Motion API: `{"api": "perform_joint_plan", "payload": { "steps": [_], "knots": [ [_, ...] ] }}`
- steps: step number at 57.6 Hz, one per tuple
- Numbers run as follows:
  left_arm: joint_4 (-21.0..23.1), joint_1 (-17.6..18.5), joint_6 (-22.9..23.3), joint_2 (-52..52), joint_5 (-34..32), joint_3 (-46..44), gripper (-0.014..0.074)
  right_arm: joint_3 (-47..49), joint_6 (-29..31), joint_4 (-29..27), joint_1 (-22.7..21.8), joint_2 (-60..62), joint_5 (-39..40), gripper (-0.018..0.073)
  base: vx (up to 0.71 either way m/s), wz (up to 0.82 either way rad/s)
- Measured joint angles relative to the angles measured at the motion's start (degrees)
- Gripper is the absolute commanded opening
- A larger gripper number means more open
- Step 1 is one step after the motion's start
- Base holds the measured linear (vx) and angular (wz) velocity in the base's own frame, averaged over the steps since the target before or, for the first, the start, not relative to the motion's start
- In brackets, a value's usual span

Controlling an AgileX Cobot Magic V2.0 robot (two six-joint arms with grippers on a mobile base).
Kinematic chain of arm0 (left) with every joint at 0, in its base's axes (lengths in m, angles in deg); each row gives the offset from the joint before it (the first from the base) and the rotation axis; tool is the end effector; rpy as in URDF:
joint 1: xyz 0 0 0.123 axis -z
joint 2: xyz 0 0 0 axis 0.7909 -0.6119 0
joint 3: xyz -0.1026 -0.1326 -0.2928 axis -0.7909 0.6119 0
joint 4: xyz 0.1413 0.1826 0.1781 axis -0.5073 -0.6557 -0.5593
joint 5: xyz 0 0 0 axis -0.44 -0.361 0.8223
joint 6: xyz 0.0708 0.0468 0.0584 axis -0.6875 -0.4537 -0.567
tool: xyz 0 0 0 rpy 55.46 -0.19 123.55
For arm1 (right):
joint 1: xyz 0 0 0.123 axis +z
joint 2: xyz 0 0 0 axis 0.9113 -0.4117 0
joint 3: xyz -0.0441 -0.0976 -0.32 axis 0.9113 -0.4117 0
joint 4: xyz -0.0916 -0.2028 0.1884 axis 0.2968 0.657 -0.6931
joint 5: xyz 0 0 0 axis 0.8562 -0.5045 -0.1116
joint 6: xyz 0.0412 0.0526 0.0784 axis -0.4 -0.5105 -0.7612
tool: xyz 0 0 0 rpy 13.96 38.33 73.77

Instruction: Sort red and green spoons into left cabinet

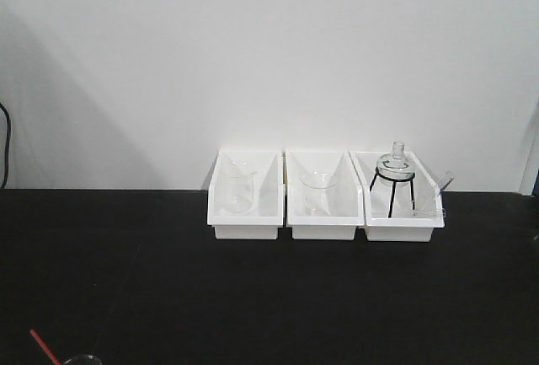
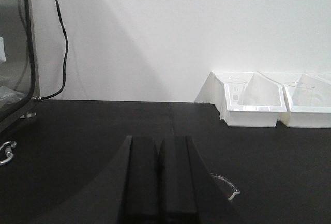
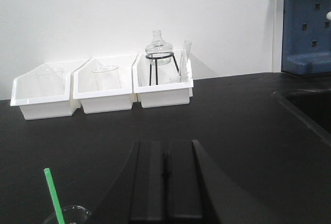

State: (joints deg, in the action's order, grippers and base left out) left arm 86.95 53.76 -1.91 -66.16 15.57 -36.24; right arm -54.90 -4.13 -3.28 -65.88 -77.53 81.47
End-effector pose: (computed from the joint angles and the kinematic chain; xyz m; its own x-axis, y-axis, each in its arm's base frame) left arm 0.0561 -0.0015 0.2045 0.0683 -0.0975 -0.9929 0.0327 0.9949 -0.0955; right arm 0.0566 -0.0010 0.1945 -0.0092 0.0974 -0.9952 0.0116 0.9952 0.0973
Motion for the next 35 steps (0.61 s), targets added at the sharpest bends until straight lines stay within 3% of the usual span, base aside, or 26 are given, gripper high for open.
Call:
{"api": "perform_joint_plan", "payload": {
  "steps": [24, 35],
  "knots": [
    [0.0, 0.0, 0.0, 0.0, -0.5, 0.0, -0.0001, 0.0, 0.0, 0.0, 0.0, 0.0, 3.5, -0.0003, 0.0, 0.0],
    [0.0, 0.0, 0.0, 0.0, -4.7, 0.0, -0.0001, 0.0, 0.0, 0.0, 0.0, 0.0, 8.4, -0.0003, 0.0, 0.0]
  ]
}}
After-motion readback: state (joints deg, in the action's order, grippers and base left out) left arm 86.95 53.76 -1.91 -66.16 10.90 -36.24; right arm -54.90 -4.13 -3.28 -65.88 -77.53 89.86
